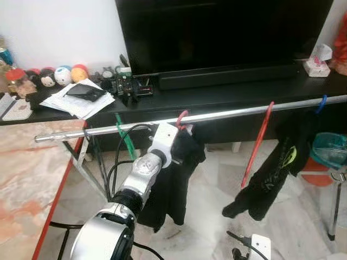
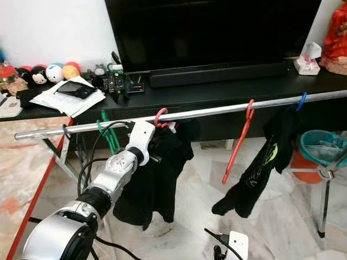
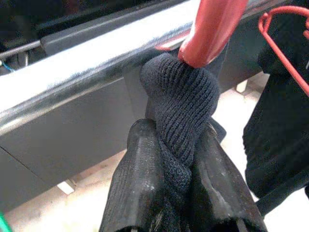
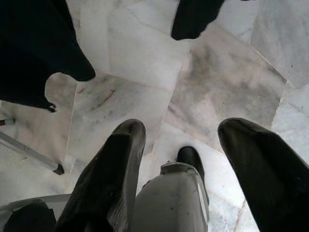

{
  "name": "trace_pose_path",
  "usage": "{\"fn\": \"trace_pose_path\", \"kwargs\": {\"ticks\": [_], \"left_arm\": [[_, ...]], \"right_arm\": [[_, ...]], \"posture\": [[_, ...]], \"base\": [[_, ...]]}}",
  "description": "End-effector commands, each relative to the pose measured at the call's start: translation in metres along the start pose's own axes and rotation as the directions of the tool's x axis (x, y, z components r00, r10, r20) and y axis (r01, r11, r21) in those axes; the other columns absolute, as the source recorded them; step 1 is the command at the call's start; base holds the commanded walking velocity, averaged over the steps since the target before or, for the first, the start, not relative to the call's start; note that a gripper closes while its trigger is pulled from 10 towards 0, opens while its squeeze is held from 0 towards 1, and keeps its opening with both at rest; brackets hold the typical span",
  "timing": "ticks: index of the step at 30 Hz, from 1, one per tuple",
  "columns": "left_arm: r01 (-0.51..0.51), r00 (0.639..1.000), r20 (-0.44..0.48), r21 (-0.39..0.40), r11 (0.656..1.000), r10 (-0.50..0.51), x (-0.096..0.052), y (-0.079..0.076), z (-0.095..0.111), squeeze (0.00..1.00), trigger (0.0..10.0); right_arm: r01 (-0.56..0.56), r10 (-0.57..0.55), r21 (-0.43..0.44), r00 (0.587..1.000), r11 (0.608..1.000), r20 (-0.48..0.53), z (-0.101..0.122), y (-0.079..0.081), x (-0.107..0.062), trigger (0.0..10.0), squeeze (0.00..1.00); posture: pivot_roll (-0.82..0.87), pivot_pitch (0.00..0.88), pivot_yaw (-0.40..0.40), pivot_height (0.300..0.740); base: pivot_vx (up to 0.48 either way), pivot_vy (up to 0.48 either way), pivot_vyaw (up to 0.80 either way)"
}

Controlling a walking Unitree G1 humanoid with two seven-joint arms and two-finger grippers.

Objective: Hang hanger

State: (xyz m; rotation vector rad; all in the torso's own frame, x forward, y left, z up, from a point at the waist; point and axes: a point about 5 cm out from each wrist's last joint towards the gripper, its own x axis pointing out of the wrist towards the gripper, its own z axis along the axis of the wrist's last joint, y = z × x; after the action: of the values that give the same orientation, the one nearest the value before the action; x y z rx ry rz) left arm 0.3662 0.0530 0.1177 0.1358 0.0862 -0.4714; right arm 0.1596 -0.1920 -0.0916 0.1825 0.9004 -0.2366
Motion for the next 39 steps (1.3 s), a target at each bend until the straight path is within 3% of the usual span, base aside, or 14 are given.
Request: {"fn": "trace_pose_path", "kwargs": {"ticks": [1, 9, 17, 28, 39], "left_arm": [[-0.013, 1.0, 0.021, -0.016, 1.0, 0.013, 0.006, 0.003, 0.014, 0.0, 10.0], [-0.003, 0.999, -0.048, -0.013, 1.0, 0.002, 0.011, 0.001, 0.015, 0.0, 10.0], [-0.116, 0.983, -0.149, -0.06, 0.991, 0.106, 0.012, 0.013, 0.012, 0.0, 10.0], [-0.178, 0.967, -0.202, -0.087, 0.98, 0.157, 0.012, 0.022, 0.012, 0.0, 10.0], [-0.126, 0.959, -0.263, -0.062, 0.99, 0.105, 0.01, 0.016, 0.0, 0.0, 10.0]], "right_arm": [[-0.002, 0.002, -0.003, 1.0, 1.0, -0.014, -0.003, 0.001, 0.0, 10.0, 0.0], [-0.002, 0.002, -0.002, 1.0, 1.0, -0.013, -0.003, 0.002, 0.0, 10.0, 0.0], [-0.002, 0.002, 0.004, 1.0, 1.0, -0.015, -0.004, 0.002, -0.001, 10.0, 0.0], [-0.002, 0.002, 0.016, 1.0, 1.0, -0.016, -0.005, 0.004, -0.001, 10.0, 0.0], [-0.003, 0.003, 0.022, 1.0, 1.0, -0.017, -0.005, 0.004, -0.001, 10.0, 0.0]], "posture": [[-0.24, 0.0, 0.099, 0.74], [-0.24, 0.0, 0.104, 0.74], [-0.24, 0.0, 0.109, 0.74], [-0.23, 0.006, 0.116, 0.74], [-0.23, 0.008, 0.119, 0.74]], "base": [[0.0, 0.0, 0.0], [0.0, 0.0, 0.0], [0.0, 0.0, 0.0], [0.0, 0.0, 0.0], [0.0, 0.0, 0.0]]}}
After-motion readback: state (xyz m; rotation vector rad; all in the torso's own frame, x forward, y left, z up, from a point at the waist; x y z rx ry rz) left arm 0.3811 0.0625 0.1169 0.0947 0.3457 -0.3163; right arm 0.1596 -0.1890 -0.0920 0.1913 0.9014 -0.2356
